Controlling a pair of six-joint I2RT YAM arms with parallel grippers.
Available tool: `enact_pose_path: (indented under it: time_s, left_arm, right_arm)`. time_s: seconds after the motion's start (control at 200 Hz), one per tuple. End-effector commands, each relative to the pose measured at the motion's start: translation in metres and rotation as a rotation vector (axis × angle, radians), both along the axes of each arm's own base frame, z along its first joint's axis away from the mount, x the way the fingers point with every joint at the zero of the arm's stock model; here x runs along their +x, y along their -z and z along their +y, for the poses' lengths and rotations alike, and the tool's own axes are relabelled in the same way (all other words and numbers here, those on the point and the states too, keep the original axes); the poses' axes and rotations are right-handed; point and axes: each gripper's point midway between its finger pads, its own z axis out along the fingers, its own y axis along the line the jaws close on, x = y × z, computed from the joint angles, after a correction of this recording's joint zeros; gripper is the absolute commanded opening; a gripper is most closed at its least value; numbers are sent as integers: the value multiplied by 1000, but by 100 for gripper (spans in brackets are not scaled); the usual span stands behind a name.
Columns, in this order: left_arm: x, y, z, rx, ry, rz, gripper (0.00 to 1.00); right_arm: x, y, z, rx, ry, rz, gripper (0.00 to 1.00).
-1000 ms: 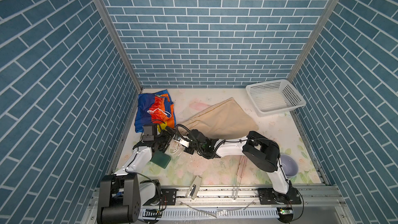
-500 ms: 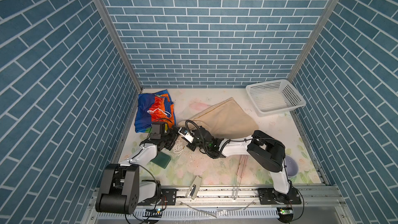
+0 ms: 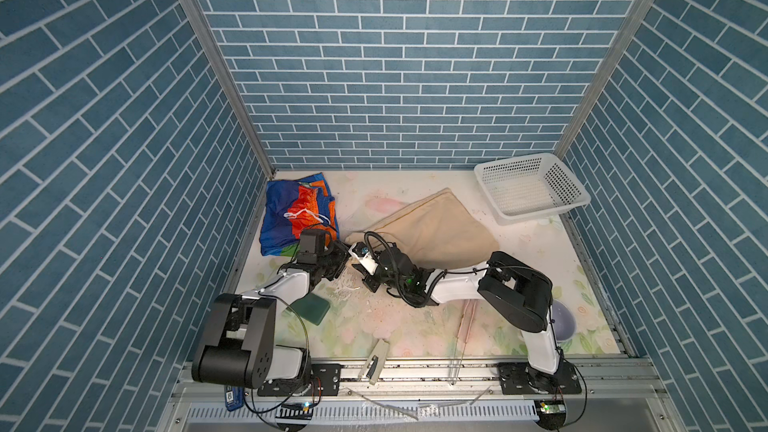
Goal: Fold and stack the shorts
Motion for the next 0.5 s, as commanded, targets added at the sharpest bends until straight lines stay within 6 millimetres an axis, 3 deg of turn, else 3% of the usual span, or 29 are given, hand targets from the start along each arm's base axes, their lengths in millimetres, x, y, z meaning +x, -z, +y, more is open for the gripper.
enact_pose_path:
  time_s: [0.0,0.2,0.26,0.39,0.495]
  left_arm:
    - [15,-12,-5,1,7,-49,45]
    - [17,-20,-6,13,22,-47,12]
    - [15,-21,-5,45,47,-52,10]
    - [10,-26,-3,79,73,-39,8]
    - [2,-27,0,117,97,-21,8]
  right_arm:
    - [-1,-30,1,108,1,23,1]
    - [-4,-29,-1,92,-6,43,7]
    - [-5,-30,-2,90,-11,61,13]
    - [-3,-39,-7,123,-23,141,44]
    - [7,-49,-24,149,9,200,50]
